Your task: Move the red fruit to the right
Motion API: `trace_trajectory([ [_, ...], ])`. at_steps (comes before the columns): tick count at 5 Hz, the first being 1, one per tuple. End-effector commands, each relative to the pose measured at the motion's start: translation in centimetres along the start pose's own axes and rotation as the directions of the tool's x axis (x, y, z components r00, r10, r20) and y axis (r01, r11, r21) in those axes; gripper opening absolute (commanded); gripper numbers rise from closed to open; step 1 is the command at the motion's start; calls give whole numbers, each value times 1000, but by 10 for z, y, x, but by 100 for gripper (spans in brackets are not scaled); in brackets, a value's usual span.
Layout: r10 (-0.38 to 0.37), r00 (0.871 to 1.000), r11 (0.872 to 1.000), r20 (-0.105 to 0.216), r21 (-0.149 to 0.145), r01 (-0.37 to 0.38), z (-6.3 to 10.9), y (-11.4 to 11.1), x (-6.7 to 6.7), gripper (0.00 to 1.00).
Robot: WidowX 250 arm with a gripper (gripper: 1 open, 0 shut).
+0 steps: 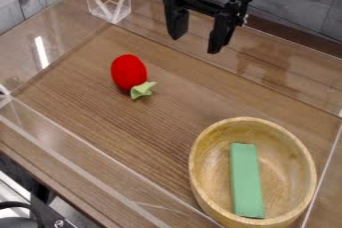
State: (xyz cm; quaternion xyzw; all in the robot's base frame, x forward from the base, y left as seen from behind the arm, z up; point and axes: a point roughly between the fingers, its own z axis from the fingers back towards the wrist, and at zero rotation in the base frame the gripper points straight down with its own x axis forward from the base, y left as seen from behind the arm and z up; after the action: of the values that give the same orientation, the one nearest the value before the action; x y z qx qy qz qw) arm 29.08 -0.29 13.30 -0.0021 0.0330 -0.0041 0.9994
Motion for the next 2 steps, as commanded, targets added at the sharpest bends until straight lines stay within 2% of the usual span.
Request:
trace_trajectory([
  [1, -24, 1000, 1000, -19, 1, 24, -10, 8, -3, 100],
  [2, -75, 997, 997, -10, 15, 75, -19, 37, -11, 100],
])
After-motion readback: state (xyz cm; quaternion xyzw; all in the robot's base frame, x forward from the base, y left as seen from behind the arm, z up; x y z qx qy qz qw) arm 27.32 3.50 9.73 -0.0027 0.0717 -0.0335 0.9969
